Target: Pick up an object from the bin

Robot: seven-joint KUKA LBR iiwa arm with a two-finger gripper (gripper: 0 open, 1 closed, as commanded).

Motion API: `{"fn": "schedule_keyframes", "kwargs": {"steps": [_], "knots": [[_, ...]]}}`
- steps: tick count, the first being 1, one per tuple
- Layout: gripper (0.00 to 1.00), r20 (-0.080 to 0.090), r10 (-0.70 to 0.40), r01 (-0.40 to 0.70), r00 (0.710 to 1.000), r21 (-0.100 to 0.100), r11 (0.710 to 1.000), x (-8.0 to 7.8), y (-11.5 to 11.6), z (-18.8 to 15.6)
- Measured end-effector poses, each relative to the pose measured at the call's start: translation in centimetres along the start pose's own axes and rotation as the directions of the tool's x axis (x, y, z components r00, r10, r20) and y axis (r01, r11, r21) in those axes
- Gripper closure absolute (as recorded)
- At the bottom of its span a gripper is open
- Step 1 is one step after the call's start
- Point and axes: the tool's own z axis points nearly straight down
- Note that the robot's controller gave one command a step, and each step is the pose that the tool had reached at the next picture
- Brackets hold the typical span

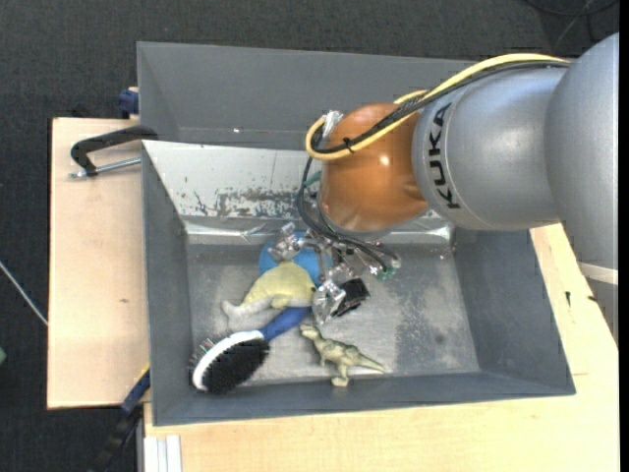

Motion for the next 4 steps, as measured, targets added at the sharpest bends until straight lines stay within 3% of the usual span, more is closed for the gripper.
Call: {"fn": "schedule_keyframes", "kwargs": {"steps": [1, 2, 3, 4], "knots": [[0.00, 0.002, -0.066, 0.066, 0.998, 0.002, 0.998, 0.0, -0.1, 0.0], [1.00, -0.013, -0.070, 0.070, 0.997, -0.003, 0.998, 0.2, 0.0, 0.0], [1.00, -0.019, -0.069, 0.069, 0.997, -0.007, 0.998, -0.5, 0.0, -7.3], [1.00, -0.024, -0.068, 0.068, 0.997, -0.010, 0.998, -0.7, 0.0, -9.1]]}}
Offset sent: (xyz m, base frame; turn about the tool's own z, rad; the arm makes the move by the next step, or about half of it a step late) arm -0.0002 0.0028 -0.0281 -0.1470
